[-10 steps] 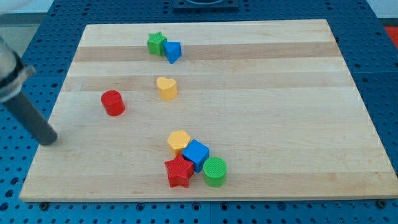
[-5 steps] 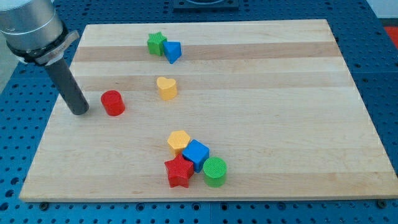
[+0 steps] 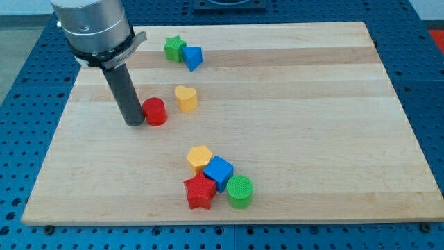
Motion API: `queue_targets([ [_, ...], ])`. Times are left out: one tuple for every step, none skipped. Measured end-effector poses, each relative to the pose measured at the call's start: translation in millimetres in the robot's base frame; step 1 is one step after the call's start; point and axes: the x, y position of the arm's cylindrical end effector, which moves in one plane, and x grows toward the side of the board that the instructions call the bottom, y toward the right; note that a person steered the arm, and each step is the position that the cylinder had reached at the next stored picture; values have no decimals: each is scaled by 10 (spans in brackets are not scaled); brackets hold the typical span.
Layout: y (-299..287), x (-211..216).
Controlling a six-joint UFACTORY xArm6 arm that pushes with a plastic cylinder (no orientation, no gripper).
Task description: Push red circle into yellow hexagon
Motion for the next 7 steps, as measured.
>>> queue_targets([
  [0,0],
  [0,-38],
  [80,-46],
  [301,-47],
  [304,-47],
  [322,62],
  [416,367],
])
